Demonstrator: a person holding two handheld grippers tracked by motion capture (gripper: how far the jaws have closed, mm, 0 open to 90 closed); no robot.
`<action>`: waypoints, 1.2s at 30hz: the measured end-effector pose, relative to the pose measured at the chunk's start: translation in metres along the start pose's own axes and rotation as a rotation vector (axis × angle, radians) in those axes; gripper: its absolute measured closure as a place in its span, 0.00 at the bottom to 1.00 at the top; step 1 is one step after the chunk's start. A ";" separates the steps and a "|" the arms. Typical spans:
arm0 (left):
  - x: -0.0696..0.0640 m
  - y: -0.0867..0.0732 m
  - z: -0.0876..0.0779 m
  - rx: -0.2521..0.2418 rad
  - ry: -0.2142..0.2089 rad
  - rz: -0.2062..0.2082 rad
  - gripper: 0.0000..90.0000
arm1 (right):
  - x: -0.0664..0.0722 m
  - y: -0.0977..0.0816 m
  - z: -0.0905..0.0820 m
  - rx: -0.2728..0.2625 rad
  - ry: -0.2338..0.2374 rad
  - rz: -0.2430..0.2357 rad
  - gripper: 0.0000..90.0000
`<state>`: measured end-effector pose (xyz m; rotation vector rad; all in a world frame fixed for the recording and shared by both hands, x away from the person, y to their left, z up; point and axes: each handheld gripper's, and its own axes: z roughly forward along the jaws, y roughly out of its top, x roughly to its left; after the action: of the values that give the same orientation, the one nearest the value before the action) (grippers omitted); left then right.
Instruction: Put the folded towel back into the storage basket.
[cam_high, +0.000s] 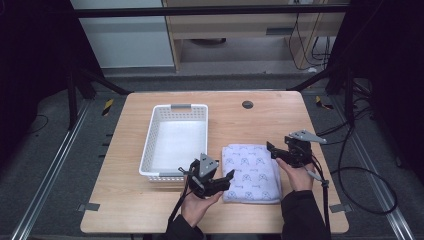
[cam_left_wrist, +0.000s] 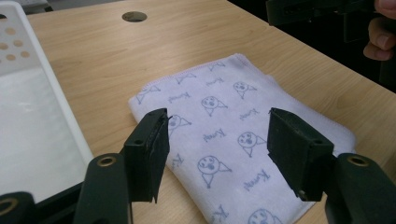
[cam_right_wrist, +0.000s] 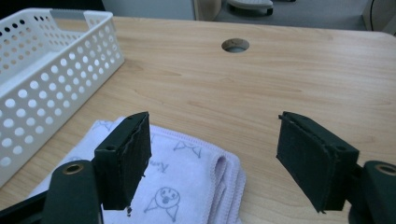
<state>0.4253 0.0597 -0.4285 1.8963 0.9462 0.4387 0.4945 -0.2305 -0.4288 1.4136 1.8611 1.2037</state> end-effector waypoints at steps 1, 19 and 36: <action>0.000 -0.001 0.001 0.003 -0.002 -0.003 0.42 | -0.001 -0.001 0.002 0.006 -0.002 -0.001 0.29; -0.010 -0.024 0.019 0.071 0.009 -0.003 0.44 | -0.004 -0.021 0.021 0.112 0.001 -0.008 0.30; -0.011 -0.041 0.037 0.145 0.058 -0.021 0.44 | -0.009 -0.037 0.034 0.171 -0.002 0.009 0.31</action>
<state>0.4247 0.0401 -0.4811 2.0111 1.0597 0.4243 0.5071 -0.2296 -0.4785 1.5136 1.9981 1.0673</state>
